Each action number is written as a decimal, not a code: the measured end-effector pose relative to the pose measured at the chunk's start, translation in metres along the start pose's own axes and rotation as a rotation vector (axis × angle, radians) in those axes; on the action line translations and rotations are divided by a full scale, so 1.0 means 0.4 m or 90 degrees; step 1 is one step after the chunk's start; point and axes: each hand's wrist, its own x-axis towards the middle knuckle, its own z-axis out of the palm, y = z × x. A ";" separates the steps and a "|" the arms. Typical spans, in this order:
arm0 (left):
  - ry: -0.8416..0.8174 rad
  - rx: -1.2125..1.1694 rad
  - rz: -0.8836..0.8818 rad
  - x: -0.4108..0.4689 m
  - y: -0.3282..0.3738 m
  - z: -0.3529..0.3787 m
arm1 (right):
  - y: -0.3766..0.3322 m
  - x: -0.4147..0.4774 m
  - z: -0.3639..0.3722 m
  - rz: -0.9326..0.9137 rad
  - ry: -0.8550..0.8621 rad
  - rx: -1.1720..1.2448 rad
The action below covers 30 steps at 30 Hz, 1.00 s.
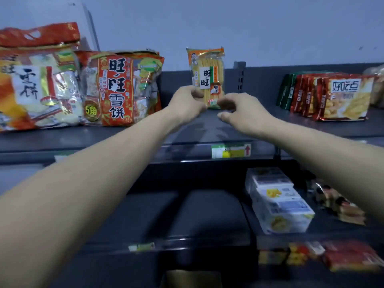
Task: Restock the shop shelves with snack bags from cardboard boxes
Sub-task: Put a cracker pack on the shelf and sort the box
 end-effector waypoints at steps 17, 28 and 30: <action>-0.294 0.118 -0.265 -0.736 -0.551 0.063 | -0.016 -0.741 0.499 0.206 -0.400 -0.021; -0.435 0.174 -0.492 -0.973 -0.884 0.199 | 0.087 -0.957 0.840 0.388 -0.636 -0.006; -0.434 0.152 -0.533 -0.990 -0.934 0.227 | 0.114 -0.974 0.887 0.418 -0.639 0.016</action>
